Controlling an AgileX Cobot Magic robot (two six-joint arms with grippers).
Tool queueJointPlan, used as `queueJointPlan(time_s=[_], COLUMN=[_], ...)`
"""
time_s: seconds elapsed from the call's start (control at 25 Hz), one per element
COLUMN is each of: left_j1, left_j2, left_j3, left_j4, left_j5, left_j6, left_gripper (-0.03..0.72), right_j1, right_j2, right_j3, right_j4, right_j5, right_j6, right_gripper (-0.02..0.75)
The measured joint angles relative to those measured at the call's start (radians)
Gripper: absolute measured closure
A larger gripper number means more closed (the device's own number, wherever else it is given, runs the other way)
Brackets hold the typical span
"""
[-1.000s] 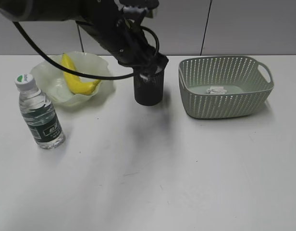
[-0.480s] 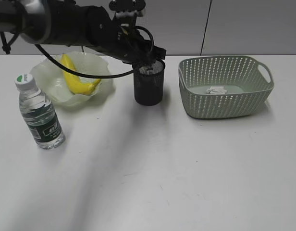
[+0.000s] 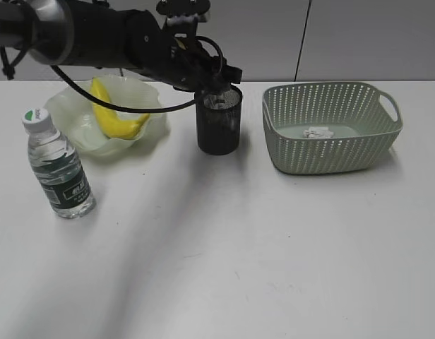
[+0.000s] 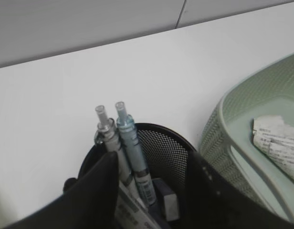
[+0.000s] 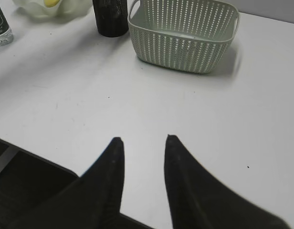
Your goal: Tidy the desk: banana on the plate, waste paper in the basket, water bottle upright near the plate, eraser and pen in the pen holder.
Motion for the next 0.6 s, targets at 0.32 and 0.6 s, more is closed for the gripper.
queueJointPlan(time_s=[0.32,0.6], left_j1=[0.000,0.000], left_j2=[-0.251,-0.565], left_j3=[0.000,0.000], left_j4=[0.080,0.188], left_j5=[0.247,0.637], left_j6=[0.000,-0.005], left_gripper=[0.341,0.341], right_j1=[0.000,0.000], right_j2=[0.000,0.000], right_j3=[0.000,0.000], right_j4=[0.000,0.000], right_j5=[0.000,0.000], right_j6=[0.001,0.001], right_gripper=[0.494,0.494])
